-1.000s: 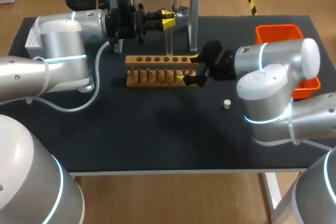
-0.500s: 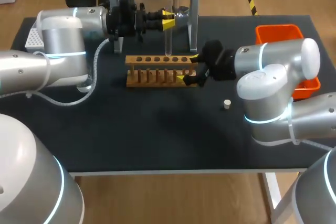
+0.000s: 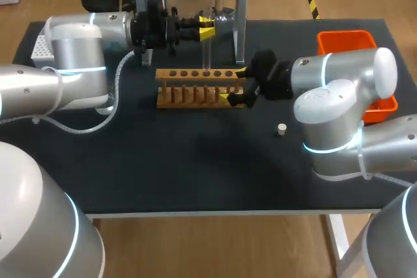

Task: Invert the test tube, pick up the pipette, mount the tip to pipette, aspirate from beaker and dispense into the tube, eject the tip, return the pipette, and cap with the stopper.

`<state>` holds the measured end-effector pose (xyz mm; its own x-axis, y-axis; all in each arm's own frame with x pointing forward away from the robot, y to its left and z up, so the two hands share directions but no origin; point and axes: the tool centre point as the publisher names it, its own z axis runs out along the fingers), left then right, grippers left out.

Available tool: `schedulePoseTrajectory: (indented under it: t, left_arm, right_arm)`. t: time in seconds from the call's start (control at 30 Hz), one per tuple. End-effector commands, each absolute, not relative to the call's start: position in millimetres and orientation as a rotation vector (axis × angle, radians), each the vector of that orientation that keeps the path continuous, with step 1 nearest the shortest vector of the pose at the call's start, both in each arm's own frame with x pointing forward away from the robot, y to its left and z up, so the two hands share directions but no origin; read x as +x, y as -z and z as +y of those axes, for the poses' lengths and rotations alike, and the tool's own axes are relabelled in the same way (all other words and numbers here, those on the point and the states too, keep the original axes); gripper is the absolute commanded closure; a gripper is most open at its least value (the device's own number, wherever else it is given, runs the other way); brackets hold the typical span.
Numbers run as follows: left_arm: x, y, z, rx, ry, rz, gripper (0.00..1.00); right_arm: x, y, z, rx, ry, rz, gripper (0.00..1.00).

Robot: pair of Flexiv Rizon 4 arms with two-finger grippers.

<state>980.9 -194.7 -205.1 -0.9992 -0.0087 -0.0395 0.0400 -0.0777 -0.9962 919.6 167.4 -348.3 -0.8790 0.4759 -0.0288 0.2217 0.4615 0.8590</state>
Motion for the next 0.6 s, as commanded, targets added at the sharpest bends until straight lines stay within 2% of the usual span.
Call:
schedulePoseTrajectory:
  t: [0.03,0.6]
  left_arm:
    - [985.6,210.0,-193.9,0.044,2.292,2.105,1.0]
    - [990.6,220.2,-191.7,0.034,2.298,2.095,1.0]
  right_arm:
    - [919.8,347.4,166.5,0.599,-1.379,2.452,0.0]
    - [919.8,347.4,166.5,0.599,-1.379,2.452,0.0]
